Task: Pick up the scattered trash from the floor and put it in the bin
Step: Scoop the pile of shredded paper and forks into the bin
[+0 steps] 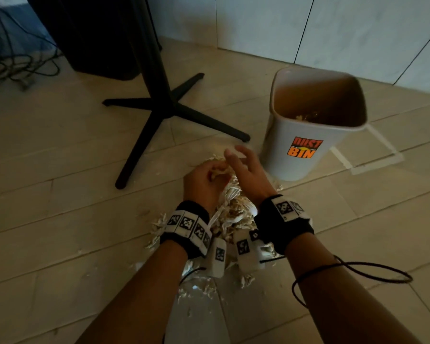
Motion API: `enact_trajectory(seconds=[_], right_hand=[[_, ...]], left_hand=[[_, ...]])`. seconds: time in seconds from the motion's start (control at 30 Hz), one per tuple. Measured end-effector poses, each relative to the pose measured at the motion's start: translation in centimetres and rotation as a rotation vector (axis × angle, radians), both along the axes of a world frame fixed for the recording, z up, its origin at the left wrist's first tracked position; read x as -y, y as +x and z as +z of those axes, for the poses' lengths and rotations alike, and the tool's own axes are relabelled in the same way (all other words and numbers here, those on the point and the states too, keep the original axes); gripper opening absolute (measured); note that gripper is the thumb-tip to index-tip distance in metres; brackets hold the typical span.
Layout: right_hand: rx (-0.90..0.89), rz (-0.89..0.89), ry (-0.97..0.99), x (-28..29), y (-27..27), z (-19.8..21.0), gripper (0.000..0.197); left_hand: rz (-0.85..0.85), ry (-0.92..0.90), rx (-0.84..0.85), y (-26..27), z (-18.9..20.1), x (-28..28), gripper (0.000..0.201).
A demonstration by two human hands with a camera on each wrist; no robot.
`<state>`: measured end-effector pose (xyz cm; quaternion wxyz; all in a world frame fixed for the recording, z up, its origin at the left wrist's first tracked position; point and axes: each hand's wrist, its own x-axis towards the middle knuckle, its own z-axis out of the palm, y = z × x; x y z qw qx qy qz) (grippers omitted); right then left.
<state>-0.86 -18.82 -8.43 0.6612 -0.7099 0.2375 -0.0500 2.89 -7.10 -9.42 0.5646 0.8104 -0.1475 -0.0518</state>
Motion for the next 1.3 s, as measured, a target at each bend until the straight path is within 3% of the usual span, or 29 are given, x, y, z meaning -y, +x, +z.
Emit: enact_trajectory(seconds=[0.17,0.27,0.37,0.6,0.73,0.87,1.03,1.17,1.23,1.3], right_hand=[[-0.072,0.106,0.638,1.0,-0.8,-2.0,0.083],[-0.084,0.125,0.852,2.1,-1.5,-2.7,0.074],[-0.141,0.144,0.838,3.6,-2.0,-3.1,0.051],[-0.271,0.252,0.69,3.9,-2.4,-2.9,0.039],[-0.303,0.261,0.741,3.3,-2.7,-3.4,0.039],[-0.342,0.238,0.784,3.8,-1.9,-2.8,0.04],[-0.309,0.156,0.72,3.9,-0.9,-3.3,0.039],[-0.388,0.096,0.545,2.7,-0.2,-5.6,0.045],[-0.426,0.071,0.439,1.6,0.4,-4.9,0.052],[-0.399,0.072,0.301,1.3,0.9,-4.1,0.05]], left_hand=[[-0.087,0.022,-0.049,-2.2,0.9,2.7,0.025],[-0.126,0.089,0.017,-2.4,-0.1,3.2,0.03],[-0.196,0.257,0.117,-2.4,-0.9,3.4,0.022],[-0.144,0.427,0.252,-2.5,-3.4,2.2,0.02],[-0.181,0.539,0.315,-1.9,-4.0,1.0,0.034],[-0.217,0.473,0.227,-1.1,-3.7,0.9,0.055],[-0.18,0.224,0.119,-1.0,-3.3,0.5,0.046],[-0.043,0.188,0.099,0.1,-3.7,-1.6,0.049],[0.028,0.291,0.148,1.2,-4.8,-3.5,0.058],[0.053,0.606,0.091,2.4,-6.3,-5.4,0.066]])
